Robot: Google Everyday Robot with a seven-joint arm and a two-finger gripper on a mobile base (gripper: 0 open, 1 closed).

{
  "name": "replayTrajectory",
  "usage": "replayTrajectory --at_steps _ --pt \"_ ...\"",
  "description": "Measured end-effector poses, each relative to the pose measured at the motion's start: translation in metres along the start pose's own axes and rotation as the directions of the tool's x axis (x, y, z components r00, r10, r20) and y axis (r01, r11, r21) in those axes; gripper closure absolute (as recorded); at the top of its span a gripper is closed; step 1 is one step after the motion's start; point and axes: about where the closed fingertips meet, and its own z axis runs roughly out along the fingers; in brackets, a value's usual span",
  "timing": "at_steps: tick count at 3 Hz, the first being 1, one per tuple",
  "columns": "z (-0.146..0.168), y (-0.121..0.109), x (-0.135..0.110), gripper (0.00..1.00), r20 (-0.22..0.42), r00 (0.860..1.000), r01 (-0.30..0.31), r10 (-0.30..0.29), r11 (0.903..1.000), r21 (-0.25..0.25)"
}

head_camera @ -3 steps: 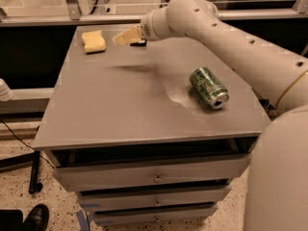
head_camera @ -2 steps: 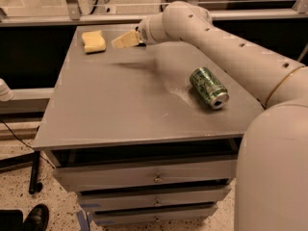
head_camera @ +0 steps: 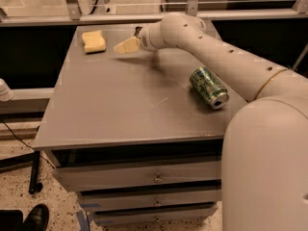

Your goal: Pick rxbar chocolate

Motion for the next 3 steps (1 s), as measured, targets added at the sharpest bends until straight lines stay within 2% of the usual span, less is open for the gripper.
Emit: replayTrajectory --at_steps 1,3 --pt "0.0075 -0.0047 0.0018 0.21 0.013 1.000 -0.006 0.006 1.0000 0.004" --pt "0.0143 -0.0081 -0.0007 0.67 0.035 0.999 -0.007 0.007 1.0000 0.003"
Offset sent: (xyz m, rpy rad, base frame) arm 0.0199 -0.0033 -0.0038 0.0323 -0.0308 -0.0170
